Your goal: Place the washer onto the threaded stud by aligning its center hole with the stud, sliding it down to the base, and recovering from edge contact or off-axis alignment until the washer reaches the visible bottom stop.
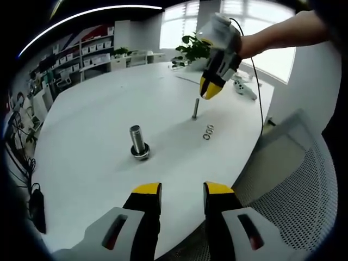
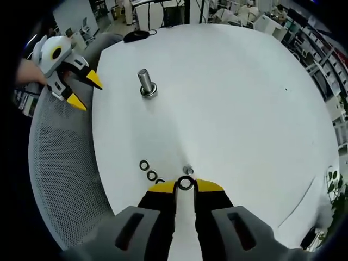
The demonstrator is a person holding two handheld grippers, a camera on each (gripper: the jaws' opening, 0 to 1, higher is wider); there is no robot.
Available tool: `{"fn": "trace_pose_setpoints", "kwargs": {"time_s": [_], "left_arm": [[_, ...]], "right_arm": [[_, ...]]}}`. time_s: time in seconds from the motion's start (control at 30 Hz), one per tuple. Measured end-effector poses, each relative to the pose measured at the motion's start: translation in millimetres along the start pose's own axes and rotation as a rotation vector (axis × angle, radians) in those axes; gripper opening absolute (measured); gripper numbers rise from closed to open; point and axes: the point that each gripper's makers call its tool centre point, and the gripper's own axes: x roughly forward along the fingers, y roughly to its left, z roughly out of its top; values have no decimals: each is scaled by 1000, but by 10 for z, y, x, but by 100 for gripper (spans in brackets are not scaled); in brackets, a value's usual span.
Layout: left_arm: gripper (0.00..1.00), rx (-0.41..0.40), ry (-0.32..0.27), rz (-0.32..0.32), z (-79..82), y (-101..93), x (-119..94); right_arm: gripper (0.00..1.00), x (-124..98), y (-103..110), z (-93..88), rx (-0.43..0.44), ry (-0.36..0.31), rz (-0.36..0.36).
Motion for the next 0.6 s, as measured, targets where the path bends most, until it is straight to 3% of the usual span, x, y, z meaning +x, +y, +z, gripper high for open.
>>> {"fn": "trace_pose_setpoints", "kwargs": {"time_s": [0.37, 0.6], "left_arm": [[29, 2, -3, -1, 5, 5, 1], [29, 3, -10, 0, 19, 2, -6]], "right_arm": [[13, 52, -11, 84, -38, 2, -1], [13, 94, -30, 45, -46, 25, 1]]}}
